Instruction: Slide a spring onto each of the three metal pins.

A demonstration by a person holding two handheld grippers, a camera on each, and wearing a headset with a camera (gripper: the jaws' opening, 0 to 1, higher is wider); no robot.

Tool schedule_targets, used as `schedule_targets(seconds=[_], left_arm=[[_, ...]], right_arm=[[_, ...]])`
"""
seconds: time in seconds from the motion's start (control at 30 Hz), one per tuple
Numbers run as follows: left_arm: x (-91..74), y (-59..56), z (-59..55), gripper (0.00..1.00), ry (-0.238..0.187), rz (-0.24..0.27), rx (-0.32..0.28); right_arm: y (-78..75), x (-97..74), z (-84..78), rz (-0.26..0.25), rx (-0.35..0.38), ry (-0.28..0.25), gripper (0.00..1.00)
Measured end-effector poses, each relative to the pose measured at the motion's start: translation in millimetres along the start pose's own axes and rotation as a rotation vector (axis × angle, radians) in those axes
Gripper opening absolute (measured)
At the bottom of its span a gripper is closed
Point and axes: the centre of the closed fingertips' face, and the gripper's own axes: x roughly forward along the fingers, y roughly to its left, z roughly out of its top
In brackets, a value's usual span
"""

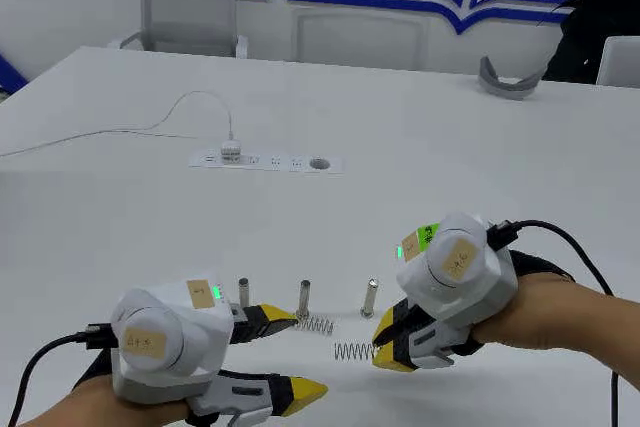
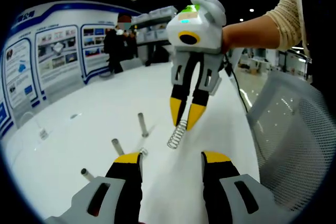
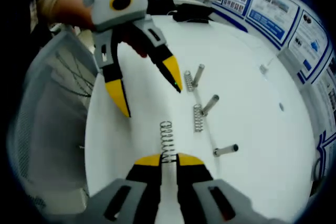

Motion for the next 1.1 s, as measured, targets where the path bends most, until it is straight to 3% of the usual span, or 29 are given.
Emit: schedule_targets(seconds=[0.57, 0.83, 1.1], left_arm=[[17.7, -15.5, 6.1, 0.25, -0.004, -0.076, 0.086], [22.7, -18.3, 4.7, 0.15, 0.005, -0.092, 0.122], [24.1, -17.1, 4.1, 0.12, 0.012, -0.088, 0.158]], right_arm=[[14.7, -2.7, 10.2, 0.026, -0.043, 0.000, 0.11], [15.0, -4.5, 12.0, 0.026, -0.047, 0.003, 0.11], [14.9, -10.7, 16.0, 0.025, -0.061, 0.005, 0.11]])
